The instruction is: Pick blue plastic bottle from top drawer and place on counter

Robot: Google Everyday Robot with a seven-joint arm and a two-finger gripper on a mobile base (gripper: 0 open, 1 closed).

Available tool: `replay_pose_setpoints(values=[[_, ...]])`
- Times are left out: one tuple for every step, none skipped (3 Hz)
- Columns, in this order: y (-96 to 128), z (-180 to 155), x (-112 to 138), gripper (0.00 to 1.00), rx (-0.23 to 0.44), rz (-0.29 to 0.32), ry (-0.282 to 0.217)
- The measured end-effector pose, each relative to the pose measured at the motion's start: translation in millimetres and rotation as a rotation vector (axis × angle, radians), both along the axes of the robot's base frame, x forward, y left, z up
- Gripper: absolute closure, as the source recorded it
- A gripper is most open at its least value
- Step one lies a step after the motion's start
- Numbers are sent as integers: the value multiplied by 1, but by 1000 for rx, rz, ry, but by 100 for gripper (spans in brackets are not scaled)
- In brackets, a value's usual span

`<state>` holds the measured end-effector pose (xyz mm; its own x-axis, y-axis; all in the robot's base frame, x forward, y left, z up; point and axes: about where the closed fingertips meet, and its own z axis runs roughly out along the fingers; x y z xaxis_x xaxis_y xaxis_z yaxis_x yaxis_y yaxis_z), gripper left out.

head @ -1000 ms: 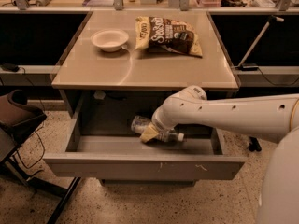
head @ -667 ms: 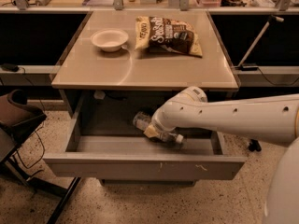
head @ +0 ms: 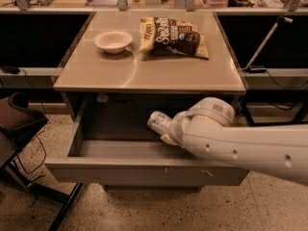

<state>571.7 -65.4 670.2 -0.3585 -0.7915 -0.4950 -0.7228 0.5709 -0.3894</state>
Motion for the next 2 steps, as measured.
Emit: replay_pose_setpoints(values=[[-23, 40, -53, 100, -117, -15, -95], [-27, 115, -62, 100, -217, -70, -246]])
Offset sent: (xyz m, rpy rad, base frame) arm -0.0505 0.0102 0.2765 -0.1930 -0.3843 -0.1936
